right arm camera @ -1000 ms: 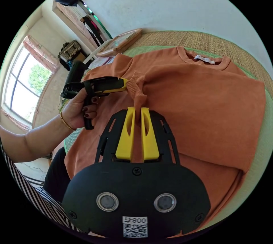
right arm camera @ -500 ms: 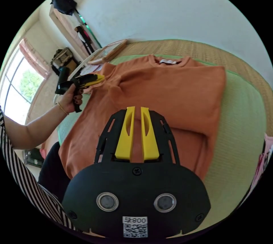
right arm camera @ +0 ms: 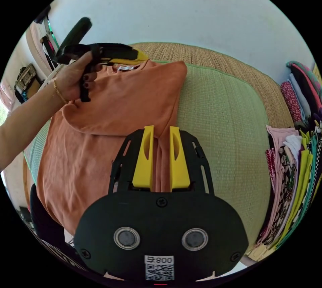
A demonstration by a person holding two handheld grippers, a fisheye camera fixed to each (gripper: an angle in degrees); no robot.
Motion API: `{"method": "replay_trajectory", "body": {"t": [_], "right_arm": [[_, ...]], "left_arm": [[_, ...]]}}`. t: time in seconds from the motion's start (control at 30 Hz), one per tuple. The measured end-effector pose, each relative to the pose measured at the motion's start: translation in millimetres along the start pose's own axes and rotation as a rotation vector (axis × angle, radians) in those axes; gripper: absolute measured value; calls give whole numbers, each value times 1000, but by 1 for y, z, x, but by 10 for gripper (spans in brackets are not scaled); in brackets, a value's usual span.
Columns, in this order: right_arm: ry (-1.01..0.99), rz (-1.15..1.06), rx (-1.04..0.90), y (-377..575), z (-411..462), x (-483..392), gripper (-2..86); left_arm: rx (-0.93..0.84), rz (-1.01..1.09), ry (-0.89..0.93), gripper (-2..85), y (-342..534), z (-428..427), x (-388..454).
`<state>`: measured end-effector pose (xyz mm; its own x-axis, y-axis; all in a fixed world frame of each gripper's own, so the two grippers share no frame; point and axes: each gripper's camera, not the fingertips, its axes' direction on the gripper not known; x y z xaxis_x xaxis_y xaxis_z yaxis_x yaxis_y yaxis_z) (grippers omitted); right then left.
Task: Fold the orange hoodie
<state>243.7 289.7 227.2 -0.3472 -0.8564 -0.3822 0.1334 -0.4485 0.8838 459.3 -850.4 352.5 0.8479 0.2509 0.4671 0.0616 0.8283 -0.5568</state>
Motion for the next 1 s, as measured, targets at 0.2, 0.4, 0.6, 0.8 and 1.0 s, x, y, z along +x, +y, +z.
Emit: {"method": "replay_trajectory", "body": {"t": [0.2, 0.4, 0.6, 0.8, 1.0], "right_arm": [[-11, 1, -19, 12, 12, 11, 54], [-172, 92, 72, 34, -9, 61, 25], [-264, 206, 21, 47, 14, 102, 20], [-309, 252, 38, 61, 20, 126, 19], [-372, 305, 59, 70, 19, 143, 15]], "left_arm": [[-177, -9, -78, 58, -67, 60, 18], [-68, 5, -30, 15, -91, 37, 57], [-150, -22, -110, 20, -105, 72, 76], [41, 15, -109, 24, -106, 47, 115], [-104, 45, -205, 13, -117, 85, 139]]}}
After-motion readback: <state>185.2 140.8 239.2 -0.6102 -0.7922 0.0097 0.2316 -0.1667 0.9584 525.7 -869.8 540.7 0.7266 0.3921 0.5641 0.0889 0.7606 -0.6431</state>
